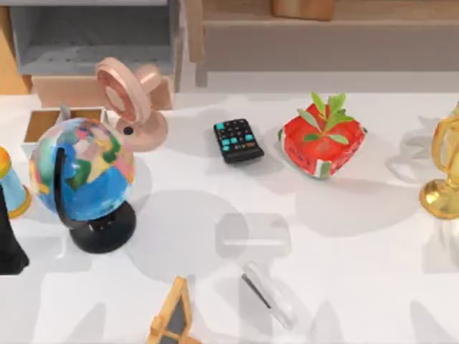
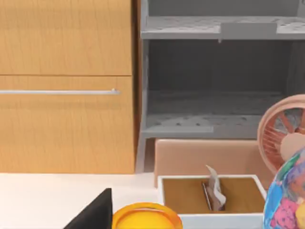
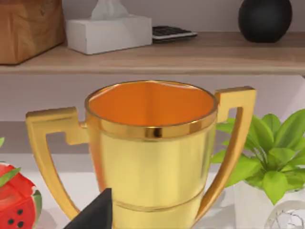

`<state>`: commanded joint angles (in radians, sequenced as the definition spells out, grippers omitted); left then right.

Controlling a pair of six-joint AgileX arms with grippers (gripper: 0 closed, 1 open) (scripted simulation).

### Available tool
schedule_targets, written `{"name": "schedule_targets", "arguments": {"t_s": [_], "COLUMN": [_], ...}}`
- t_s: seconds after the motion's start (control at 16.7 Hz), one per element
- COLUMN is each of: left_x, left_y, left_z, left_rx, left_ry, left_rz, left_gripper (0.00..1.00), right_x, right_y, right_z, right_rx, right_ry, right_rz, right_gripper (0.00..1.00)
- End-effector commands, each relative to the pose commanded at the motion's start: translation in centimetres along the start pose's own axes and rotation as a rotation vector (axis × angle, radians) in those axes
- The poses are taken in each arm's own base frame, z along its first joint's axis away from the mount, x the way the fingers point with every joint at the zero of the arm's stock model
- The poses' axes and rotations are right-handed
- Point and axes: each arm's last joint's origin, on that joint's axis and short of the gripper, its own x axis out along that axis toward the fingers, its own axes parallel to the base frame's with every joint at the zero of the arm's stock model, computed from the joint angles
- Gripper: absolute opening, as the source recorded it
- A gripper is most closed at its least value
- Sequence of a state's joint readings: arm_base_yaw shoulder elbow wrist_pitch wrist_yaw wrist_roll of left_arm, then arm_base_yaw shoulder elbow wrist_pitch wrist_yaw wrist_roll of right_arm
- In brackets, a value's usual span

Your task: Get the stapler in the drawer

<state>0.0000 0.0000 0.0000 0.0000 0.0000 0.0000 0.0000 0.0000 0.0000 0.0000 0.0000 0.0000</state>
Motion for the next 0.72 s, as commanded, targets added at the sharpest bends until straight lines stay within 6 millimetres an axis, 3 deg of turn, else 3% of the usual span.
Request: {"name": "schedule_targets", "arguments": {"t_s": [0.3,0.54,0.72], "left_x": [0.2,1.5,4.3], "left_y": [-0.1,-0.1,0.2], "left_z": [1.2,5.3,8.8], "left_rx": [0.036,0.184,0.346], "left_ry": [-0.014,-0.070,-0.109], "left_rz": [-0.023,-0.069,-0.089], "left_gripper": [1.00,1.00,1.00], "right_x": [0.0,0.0,0.0], "right_y": [0.0,0.0,0.0], "right_z": [0.0,0.0,0.0], "right_rx": [0.000,0.000,0.000], "right_ry": [0.000,0.000,0.000], "right_rz": [0.000,0.000,0.000], "right_gripper": [1.00,1.00,1.00]}}
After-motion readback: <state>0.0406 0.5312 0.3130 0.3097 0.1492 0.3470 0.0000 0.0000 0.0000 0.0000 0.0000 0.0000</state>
